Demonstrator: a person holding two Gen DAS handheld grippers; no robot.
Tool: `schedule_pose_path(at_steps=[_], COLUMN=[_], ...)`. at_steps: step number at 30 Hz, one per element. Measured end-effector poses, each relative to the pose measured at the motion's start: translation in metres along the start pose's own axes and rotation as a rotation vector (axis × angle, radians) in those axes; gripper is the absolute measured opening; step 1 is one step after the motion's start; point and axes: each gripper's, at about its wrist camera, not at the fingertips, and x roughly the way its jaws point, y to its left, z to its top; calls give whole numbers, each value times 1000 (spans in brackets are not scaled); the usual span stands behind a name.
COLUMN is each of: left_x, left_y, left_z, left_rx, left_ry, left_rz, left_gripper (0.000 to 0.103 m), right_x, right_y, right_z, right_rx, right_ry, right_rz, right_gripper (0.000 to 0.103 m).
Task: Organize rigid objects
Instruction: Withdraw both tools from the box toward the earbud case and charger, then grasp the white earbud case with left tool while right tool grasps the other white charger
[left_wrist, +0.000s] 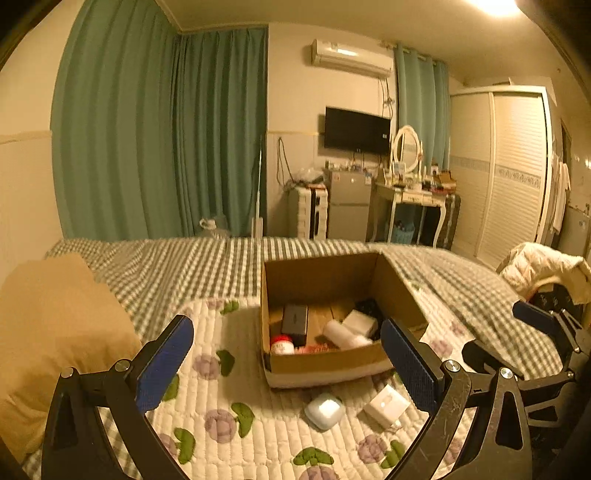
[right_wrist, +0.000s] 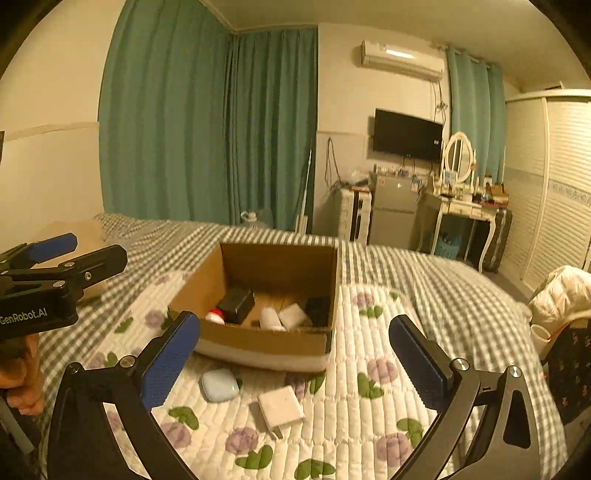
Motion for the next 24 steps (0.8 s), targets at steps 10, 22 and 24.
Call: schedule_pose_path(at_steps=[10, 22, 24], left_x=[61, 127, 135], left_y=[-4, -18, -22], left_z=[-42, -95, -103], left_rx=[48, 110, 134], left_ry=[166, 389, 418], left_rz=[14, -18, -26], left_gripper=[103, 103, 103], right_x=[61, 120, 128], right_y=[-7, -12, -12], right_z=[-49, -95, -101], right_rx=[-8, -82, -99], right_ry=[146, 335, 361], right_rz=[30, 47, 50], right_gripper=[103, 103, 103])
